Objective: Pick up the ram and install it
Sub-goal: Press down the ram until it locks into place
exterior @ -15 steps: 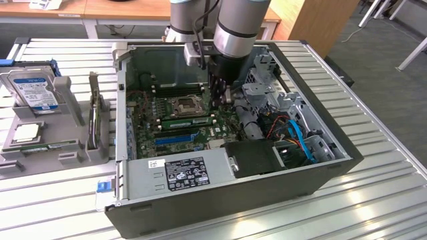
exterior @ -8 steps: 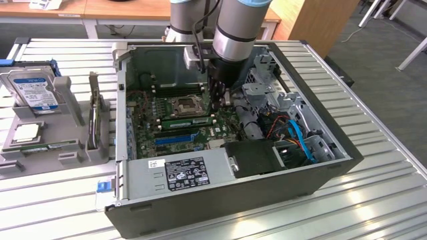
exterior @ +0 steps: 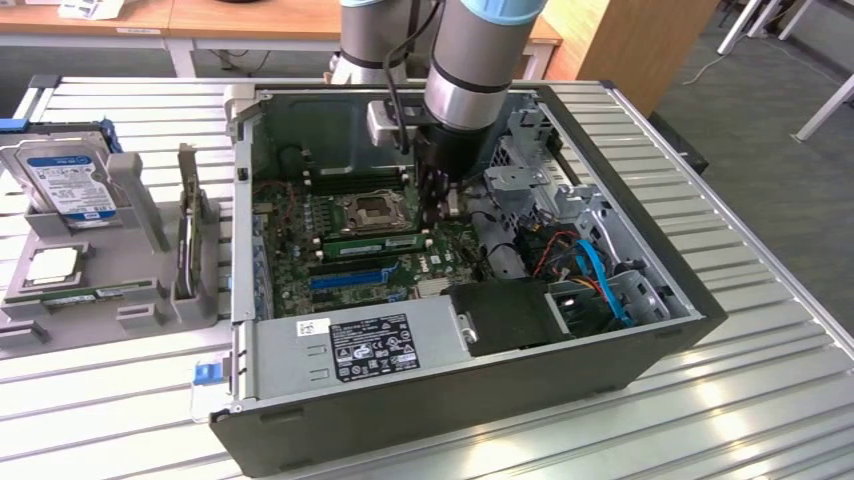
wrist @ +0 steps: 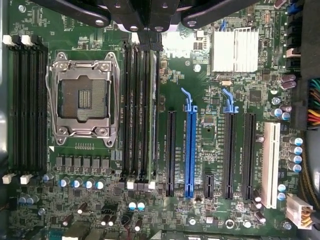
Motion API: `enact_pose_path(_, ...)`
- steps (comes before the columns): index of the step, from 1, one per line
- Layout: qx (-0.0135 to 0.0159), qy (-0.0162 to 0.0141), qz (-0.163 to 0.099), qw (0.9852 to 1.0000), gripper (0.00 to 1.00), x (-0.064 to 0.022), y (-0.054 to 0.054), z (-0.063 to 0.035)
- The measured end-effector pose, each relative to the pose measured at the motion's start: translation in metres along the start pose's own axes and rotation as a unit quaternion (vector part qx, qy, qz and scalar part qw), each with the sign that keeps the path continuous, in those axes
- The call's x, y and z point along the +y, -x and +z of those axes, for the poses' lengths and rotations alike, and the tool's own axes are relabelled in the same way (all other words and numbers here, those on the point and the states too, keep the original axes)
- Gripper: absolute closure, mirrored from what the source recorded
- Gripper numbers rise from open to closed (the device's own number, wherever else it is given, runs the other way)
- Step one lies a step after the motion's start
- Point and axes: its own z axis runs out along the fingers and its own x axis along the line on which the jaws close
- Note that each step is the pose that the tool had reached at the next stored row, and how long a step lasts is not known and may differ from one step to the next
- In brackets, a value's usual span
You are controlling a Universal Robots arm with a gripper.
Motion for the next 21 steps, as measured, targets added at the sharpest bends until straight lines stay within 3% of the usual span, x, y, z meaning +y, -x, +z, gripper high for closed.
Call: enact_pose_path(21, 0.0000, 0.0000, 0.000, 1.0000, 0.90, -0.0002, 0.0007, 0.0043)
